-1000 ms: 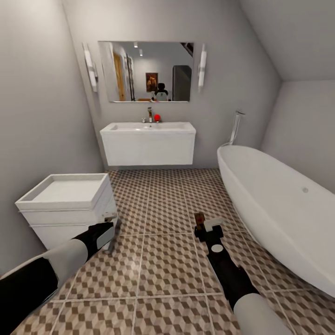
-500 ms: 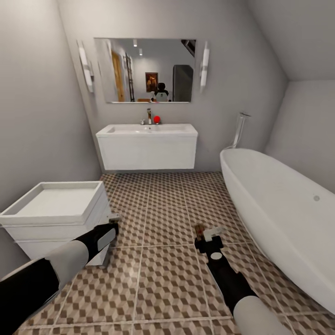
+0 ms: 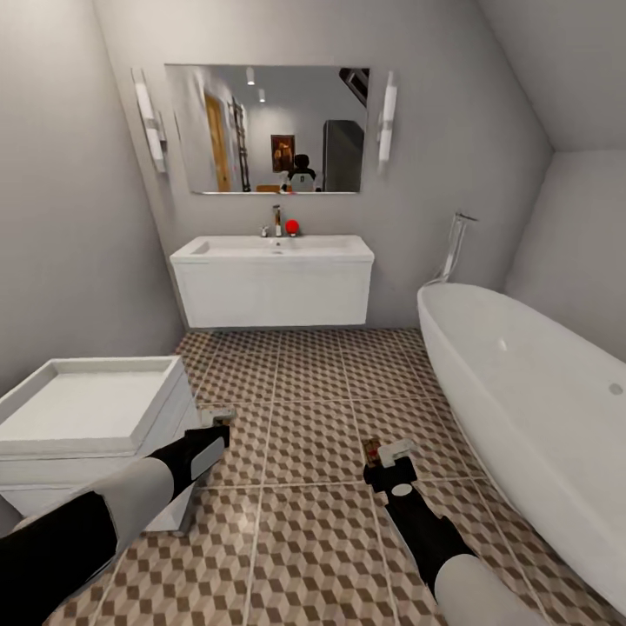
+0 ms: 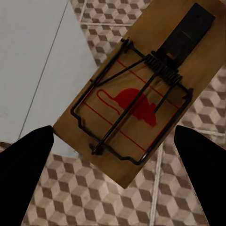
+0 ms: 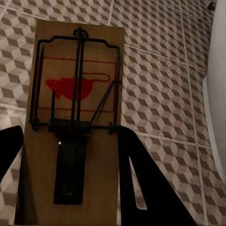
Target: Take the four mousetraps from the cabinet in the bathroom and place them on the bathroom floor. Make sure all four end up on the same floor surface, and ensure that at least two of them are either under or directly next to the same bathroom sink.
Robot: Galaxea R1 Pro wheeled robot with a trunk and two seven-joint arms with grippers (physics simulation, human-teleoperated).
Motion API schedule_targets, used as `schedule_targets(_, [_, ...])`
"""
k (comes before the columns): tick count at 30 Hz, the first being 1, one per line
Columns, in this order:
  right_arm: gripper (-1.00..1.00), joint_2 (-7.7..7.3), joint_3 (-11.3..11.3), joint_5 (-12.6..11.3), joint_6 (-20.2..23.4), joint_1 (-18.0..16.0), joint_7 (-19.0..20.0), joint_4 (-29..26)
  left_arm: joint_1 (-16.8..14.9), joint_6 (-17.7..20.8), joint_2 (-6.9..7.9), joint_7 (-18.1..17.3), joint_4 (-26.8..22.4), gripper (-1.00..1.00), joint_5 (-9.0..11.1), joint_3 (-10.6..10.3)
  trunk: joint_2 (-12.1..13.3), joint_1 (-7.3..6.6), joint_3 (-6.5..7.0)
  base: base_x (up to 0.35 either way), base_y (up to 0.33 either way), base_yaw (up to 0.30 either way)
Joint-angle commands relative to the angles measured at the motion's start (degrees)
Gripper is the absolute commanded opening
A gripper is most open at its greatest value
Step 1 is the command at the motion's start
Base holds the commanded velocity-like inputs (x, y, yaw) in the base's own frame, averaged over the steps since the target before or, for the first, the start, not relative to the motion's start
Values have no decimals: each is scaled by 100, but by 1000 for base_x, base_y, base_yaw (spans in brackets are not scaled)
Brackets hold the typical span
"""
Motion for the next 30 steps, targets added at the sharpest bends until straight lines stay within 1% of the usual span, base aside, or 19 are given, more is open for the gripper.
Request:
schedule_targets(1, [-100, -3, 25, 39, 51, -2, -33, -7, -3, 32, 9, 44, -22, -100, 17, -41, -2, 3, -6, 338, 0, 0])
schedule_targets(22, [-100, -17, 26, 39, 50, -3, -33, 11, -2, 28, 16, 44, -19, -100, 17, -45, -2, 3, -6, 338, 0, 0])
schedule_targets(24, [-100, -9, 27, 46, 49, -8, -37, 181, -2, 26, 102, 44, 13, -100, 16, -48, -2, 3, -6, 338, 0, 0])
schedule_targets(26, [-100, -17, 27, 41, 44, -27, -40, 349, 50, 15, 244, 42, 223, -100, 17, -51, -2, 3, -6, 338, 0, 0])
schedule_targets(27, [-100, -17, 25, 39, 44, -42, -41, 377, 87, 13, 263, 41, 280, -100, 17, -52, -2, 3, -6, 338, 0, 0])
schedule_targets(28, [-100, -17, 24, 36, 43, -81, -41, 434, 192, -3, 293, 42, 388, -100, 12, -52, -2, 3, -6, 338, 0, 0])
schedule_targets(30, [-100, -11, 20, 35, 42, -186, -46, 617, 447, -156, 371, 43, 530, -100, 3, -56, -2, 3, -6, 338, 0, 0])
